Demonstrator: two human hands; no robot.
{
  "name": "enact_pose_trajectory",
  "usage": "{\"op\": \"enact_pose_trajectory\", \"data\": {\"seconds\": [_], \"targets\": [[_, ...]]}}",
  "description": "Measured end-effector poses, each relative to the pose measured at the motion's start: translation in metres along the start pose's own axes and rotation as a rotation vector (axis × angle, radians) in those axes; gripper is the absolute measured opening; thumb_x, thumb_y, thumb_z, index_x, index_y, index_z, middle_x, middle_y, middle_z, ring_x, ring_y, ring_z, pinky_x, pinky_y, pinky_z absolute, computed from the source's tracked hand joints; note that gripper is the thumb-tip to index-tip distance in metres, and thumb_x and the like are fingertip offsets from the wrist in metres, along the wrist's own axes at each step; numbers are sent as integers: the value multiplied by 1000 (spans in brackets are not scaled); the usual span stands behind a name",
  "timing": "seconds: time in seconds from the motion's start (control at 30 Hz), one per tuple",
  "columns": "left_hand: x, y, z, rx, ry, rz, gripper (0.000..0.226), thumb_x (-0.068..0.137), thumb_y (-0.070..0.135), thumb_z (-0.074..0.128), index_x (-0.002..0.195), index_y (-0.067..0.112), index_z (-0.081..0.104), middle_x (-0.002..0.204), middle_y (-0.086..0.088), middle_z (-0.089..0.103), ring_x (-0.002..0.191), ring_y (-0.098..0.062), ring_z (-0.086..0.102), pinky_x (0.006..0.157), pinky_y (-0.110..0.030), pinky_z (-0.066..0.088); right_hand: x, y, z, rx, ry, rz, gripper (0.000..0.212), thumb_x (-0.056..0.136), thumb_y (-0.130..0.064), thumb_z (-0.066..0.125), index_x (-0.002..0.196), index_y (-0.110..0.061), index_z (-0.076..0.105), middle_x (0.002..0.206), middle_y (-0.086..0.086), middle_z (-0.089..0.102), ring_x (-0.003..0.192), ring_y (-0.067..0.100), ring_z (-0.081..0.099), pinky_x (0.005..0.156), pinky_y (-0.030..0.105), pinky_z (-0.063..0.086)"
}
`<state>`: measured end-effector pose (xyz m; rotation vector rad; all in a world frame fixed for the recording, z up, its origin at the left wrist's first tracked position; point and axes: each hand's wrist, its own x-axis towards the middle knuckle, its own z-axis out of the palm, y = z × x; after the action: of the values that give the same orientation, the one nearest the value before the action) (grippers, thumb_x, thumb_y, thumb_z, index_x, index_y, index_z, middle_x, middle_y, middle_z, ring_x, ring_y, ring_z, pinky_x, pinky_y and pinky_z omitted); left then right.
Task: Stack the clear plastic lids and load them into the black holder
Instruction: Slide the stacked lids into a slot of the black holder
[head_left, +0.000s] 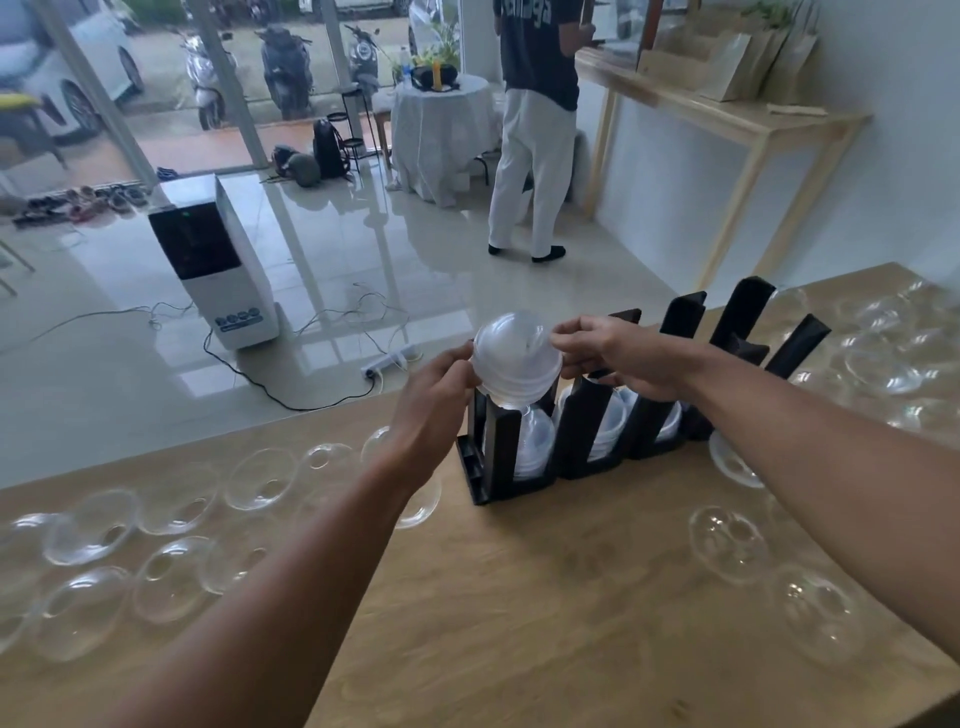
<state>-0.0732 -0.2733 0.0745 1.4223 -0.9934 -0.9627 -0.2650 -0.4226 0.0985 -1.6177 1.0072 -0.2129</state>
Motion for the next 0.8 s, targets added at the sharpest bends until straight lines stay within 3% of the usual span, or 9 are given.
{"op": "enact_pose_trajectory", "data": {"seconds": [0.17, 0.33, 0.4, 0.47, 0.57, 0.67, 0.8], "targets": [[-3, -5, 5, -113, -13, -22, 38, 85, 25, 49, 116, 22, 71, 117, 0, 75, 117, -11, 66, 101, -26, 52, 3, 12, -6, 73, -18, -23, 31, 102, -43, 58, 123, -21, 61, 94, -5, 71, 95, 13, 65, 91, 39, 40], [-5, -19, 9, -111, -27, -106, 38, 103, 25, 45, 132, 8, 63, 131, -9, 68, 125, -20, 61, 115, -41, 42, 6, 22, -8, 22, -31, -15, 40, 97, -47, 65, 127, -21, 60, 106, 3, 69, 95, 17, 64, 95, 41, 44], [-3, -23, 11, -137, -7, -140, 48, 95, 39, 47, 123, 6, 68, 123, -5, 71, 120, -21, 64, 113, -44, 43, 10, 24, -6, -15, -37, 12, 39, 97, -47, 66, 126, -21, 61, 111, 9, 66, 100, 21, 62, 102, 46, 46], [0, -29, 12, -153, 24, -175, 60, 88, 53, 46, 113, 3, 68, 113, -5, 70, 114, -25, 66, 110, -48, 44, 14, 26, -4, -45, -37, 45, 39, 97, -47, 65, 122, -17, 62, 111, 11, 64, 101, 23, 61, 99, 46, 48], [3, -42, 14, -156, 36, -213, 65, 86, 66, 44, 98, 8, 69, 104, -11, 69, 103, -28, 63, 101, -44, 46, 22, 30, 0, -36, -41, 121, 37, 100, -46, 62, 120, -15, 66, 116, 4, 67, 108, 19, 64, 90, 41, 49], [6, -57, 17, -186, 27, -232, 58, 87, 70, 42, 86, 28, 81, 99, 3, 76, 94, -17, 67, 92, -36, 45, 30, 33, 3, 0, -63, 213, 33, 102, -40, 61, 123, -16, 68, 123, 8, 69, 115, 25, 65, 96, 44, 50], [6, -68, 20, -200, 14, -239, 67, 92, 72, 36, 120, 24, 74, 114, -2, 76, 104, -17, 72, 93, -38, 46, 38, 27, 6, 37, -96, 331, 37, 101, -32, 62, 129, -8, 61, 101, 12, 64, 92, 25, 65, 90, 43, 51]]}}
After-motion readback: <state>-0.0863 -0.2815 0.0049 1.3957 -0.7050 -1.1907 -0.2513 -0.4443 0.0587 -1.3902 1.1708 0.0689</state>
